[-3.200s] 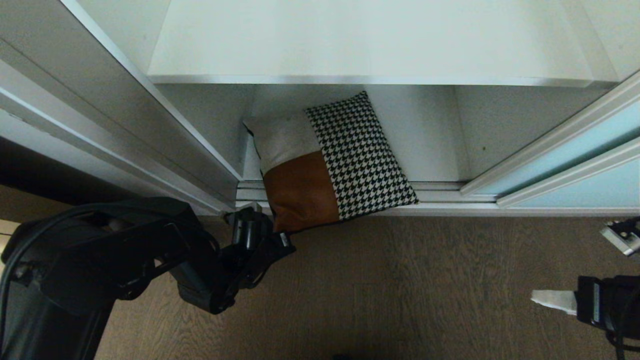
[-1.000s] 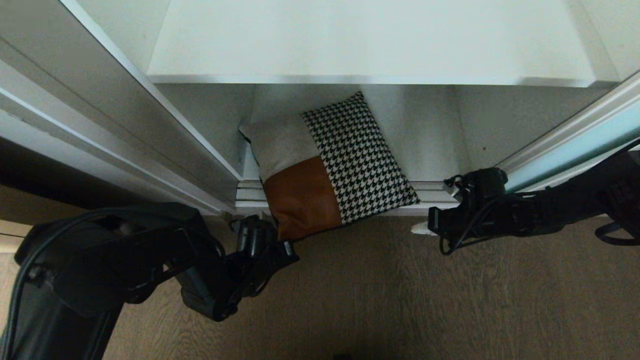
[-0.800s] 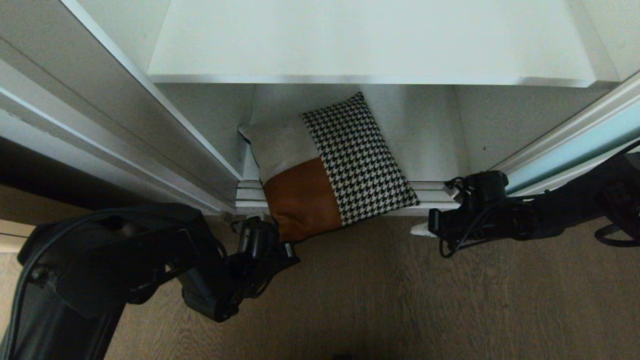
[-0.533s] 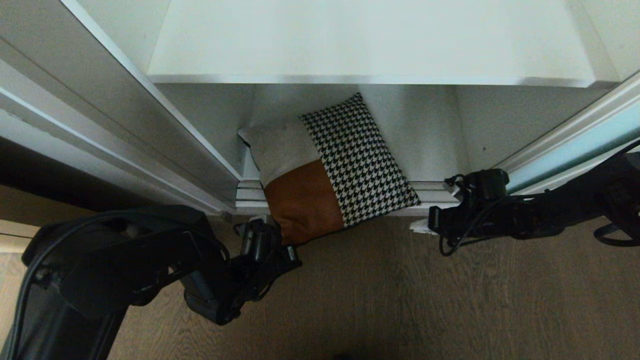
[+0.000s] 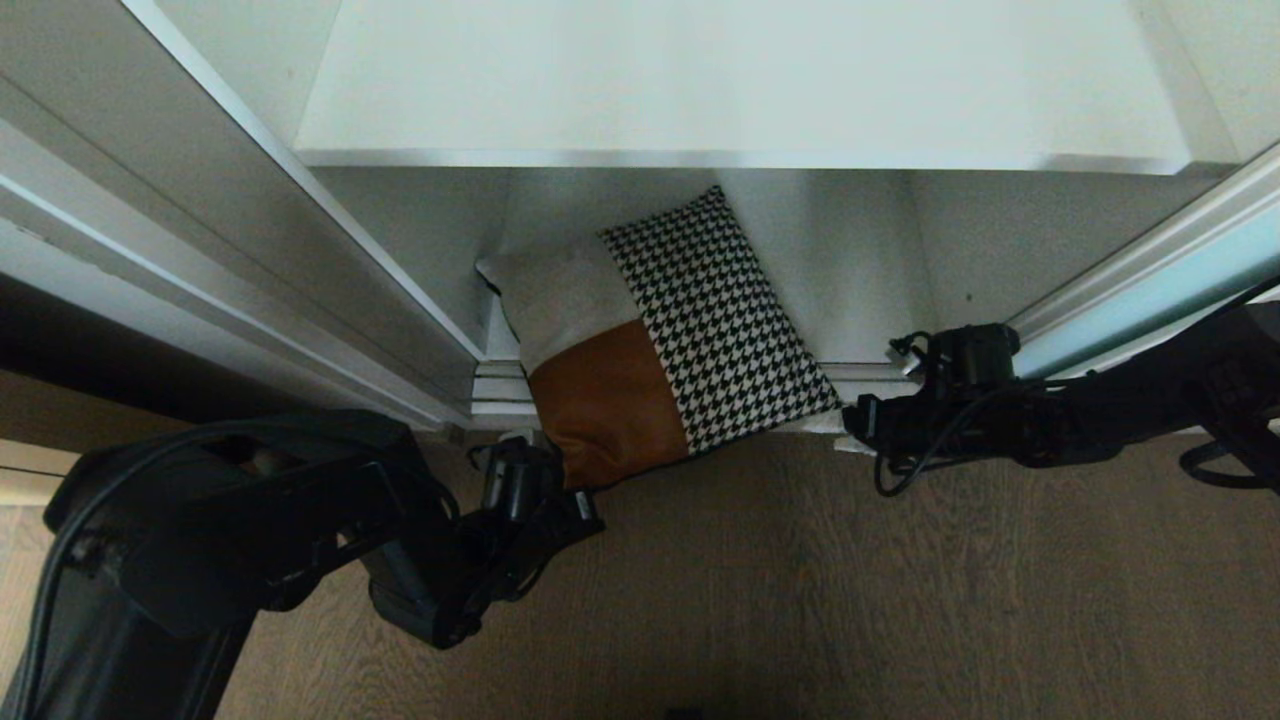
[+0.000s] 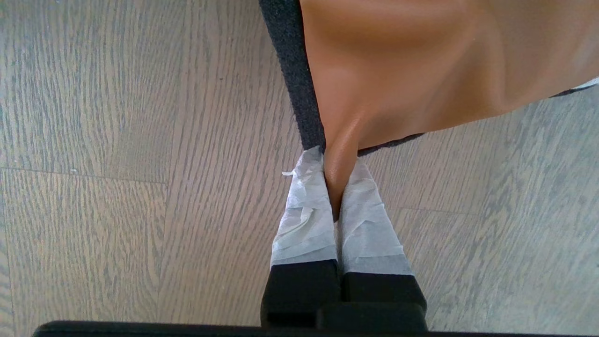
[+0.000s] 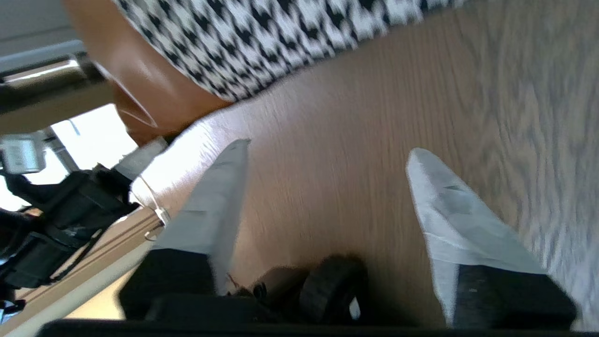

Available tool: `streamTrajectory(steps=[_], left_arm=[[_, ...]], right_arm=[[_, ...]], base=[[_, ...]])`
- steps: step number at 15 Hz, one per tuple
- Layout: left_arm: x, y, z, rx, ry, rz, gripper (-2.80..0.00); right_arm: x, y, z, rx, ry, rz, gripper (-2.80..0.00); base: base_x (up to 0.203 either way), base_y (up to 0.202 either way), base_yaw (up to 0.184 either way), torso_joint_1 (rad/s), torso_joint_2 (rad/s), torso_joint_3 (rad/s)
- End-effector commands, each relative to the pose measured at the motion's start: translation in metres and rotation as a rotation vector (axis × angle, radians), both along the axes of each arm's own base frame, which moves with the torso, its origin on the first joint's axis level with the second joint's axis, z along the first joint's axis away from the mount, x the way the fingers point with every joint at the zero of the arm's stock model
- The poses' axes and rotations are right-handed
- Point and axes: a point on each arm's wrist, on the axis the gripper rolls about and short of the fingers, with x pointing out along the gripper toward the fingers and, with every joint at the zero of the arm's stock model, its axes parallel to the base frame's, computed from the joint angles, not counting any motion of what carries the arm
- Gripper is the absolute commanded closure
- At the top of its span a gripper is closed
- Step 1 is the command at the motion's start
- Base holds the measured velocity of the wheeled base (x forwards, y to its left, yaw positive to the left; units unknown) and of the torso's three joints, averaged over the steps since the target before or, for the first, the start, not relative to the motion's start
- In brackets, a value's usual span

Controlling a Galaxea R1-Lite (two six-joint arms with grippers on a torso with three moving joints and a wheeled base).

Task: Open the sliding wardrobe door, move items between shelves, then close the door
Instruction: Place the pillow on the higher shelf

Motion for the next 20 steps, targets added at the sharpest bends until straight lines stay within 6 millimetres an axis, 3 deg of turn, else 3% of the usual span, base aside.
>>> streamTrajectory(steps=[1, 5, 12, 17, 20], left_arm=[[0.000, 0.000, 0.003, -0.010, -0.007, 0.003, 0.00], [-0.005, 0.002, 0.017, -0.026, -0.027, -0.001, 0.00], [-0.013, 0.003, 0.051, -0.096, -0.077, -0.038, 0.00], [-0.032, -0.001, 0.069, -0.120, -0.087, -0.101, 0.00], [-0.050, -0.006, 0.084, -0.138, -0.098, -0.161, 0.00]], right_arm=[[0.006, -0.002, -0.005, 0.017, -0.031, 0.012, -2.80], [0.029, -0.004, -0.027, 0.029, -0.084, -0.002, -2.80], [0.046, 0.003, -0.034, 0.015, -0.118, -0.025, -2.80], [0.057, 0.002, -0.026, 0.023, -0.159, -0.046, -2.80], [0.067, 0.002, -0.009, 0.084, -0.186, -0.086, -2.80]], base=[[0.000, 0.000, 0.000, 0.000, 0.00, 0.000], [0.000, 0.000, 0.000, 0.000, 0.00, 0.000], [0.000, 0.000, 0.000, 0.000, 0.00, 0.000], [0.000, 0.000, 0.000, 0.000, 0.00, 0.000], [0.000, 0.000, 0.000, 0.000, 0.00, 0.000]])
